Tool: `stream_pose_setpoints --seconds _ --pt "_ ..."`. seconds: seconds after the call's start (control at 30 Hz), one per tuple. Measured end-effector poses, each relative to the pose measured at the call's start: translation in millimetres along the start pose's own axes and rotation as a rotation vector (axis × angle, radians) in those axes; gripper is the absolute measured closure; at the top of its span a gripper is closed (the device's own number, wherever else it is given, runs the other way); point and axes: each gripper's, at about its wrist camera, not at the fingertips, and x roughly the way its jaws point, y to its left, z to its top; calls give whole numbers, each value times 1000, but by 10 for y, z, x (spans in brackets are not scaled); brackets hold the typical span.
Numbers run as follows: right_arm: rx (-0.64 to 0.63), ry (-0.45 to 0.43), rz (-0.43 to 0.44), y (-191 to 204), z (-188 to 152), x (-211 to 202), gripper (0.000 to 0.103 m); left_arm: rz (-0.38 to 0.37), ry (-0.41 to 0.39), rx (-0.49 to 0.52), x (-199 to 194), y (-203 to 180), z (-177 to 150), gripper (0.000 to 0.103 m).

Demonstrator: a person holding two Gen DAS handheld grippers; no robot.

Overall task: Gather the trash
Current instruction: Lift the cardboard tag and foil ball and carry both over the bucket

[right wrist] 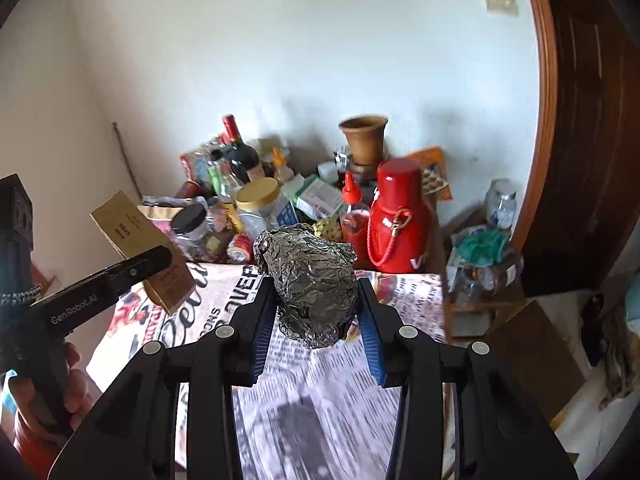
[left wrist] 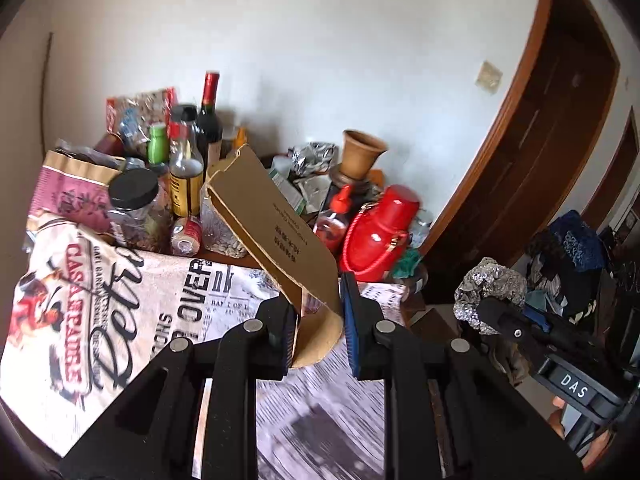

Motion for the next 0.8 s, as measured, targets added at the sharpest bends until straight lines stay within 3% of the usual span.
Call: stream_pose_setpoints --seconds 0.4,0.8 --pt "-41 -73 17 140 -396 -975 67 58 -63 52 -1158 -354 -559 83" --pt "-14 -112 -41 722 -939 -1534 67 -20 -80 122 -1997 -144 -1035 83"
